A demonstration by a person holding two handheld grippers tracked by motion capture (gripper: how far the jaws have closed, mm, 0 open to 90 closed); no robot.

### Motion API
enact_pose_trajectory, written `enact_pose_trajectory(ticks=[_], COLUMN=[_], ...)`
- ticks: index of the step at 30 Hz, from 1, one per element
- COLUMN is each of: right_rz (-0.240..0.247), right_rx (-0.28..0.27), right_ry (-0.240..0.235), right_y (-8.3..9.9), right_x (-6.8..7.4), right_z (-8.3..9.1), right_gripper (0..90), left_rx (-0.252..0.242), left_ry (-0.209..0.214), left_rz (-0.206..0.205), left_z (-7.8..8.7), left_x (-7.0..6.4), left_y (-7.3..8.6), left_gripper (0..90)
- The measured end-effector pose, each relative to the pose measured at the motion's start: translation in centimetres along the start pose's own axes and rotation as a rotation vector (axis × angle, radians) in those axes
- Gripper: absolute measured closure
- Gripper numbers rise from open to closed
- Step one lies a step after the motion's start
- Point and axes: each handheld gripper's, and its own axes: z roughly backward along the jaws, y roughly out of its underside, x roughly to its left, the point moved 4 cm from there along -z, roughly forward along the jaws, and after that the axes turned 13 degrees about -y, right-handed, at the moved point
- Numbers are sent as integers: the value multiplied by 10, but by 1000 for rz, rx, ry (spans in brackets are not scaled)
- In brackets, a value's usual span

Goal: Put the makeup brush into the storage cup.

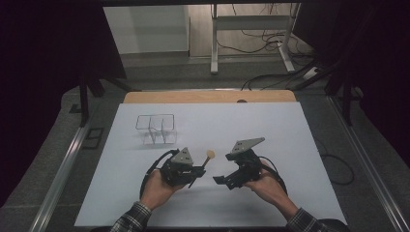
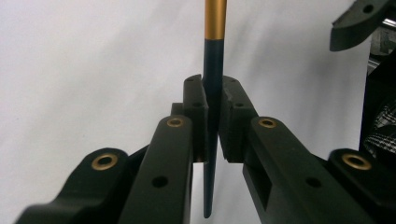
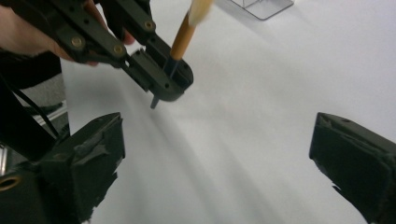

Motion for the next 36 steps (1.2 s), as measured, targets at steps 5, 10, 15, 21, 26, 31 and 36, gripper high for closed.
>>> enact_pose_trajectory(ticks=[5, 10, 15, 21, 26, 31, 36], right_rz=[8, -4, -4, 30, 46, 54, 62], right_rx=[22, 37, 45, 55, 61, 71, 79], right_ry=[10, 17, 26, 56, 74, 92, 111], right_y=[3, 7, 9, 9, 11, 13, 15], right_x=[-1, -4, -6, -3, -4, -5, -6], right_z=[-2, -2, -1, 2, 6, 9, 12], right_gripper=[0, 0, 0, 0, 0, 0, 0], left_rx=[1, -3, -4, -10, -6, -11, -14], left_ry=[-5, -10, -15, -24, -30, -39, -46], left_rz=[8, 18, 30, 44, 49, 59, 66], left_z=[1, 2, 4, 6, 7, 9, 11], left_x=[2, 5, 8, 11, 14, 16, 18], left_y=[1, 2, 3, 4, 6, 6, 8], left_gripper=[827, 827, 827, 827, 827, 827, 827])
